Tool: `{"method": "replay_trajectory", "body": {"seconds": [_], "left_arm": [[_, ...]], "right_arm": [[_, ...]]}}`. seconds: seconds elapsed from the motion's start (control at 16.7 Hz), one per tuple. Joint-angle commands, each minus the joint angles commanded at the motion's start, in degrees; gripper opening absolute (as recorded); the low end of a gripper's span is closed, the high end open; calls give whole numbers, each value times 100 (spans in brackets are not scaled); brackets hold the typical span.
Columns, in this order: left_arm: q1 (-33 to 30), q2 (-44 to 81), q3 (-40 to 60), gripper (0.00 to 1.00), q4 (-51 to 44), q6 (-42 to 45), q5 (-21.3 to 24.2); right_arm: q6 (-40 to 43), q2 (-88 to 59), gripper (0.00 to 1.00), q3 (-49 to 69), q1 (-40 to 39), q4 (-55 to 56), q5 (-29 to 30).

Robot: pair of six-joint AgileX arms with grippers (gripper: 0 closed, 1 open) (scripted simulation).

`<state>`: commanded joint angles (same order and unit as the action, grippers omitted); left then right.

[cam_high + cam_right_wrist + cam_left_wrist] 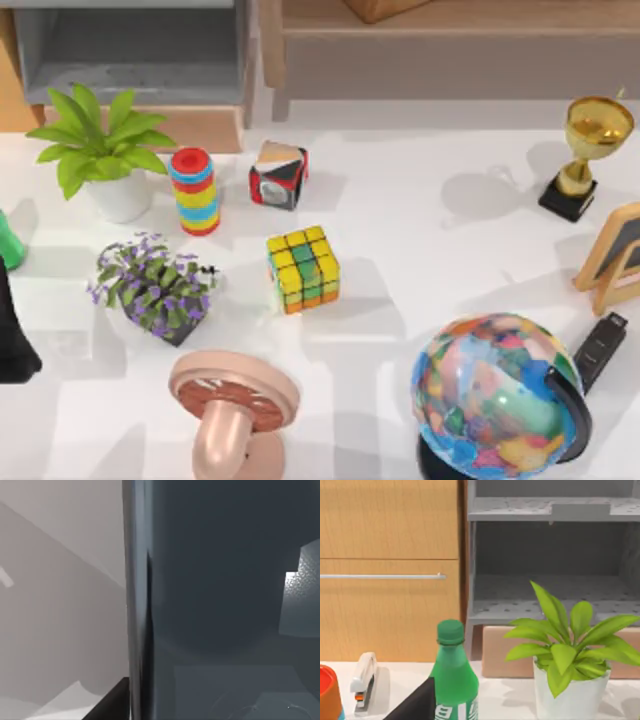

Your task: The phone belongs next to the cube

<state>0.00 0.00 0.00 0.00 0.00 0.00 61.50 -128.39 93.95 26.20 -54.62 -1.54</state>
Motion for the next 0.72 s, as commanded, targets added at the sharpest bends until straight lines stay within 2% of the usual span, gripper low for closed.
{"method": "replay_trajectory", "body": {"seconds": [0.48, 0.72], "left_arm": [[0, 0, 0, 100, 0, 0, 0], [0, 0, 0, 100, 0, 0, 0]], "right_arm": [[-6, 100, 0, 162, -2, -287, -1], [-339, 439, 0, 466, -209, -294, 30]]}}
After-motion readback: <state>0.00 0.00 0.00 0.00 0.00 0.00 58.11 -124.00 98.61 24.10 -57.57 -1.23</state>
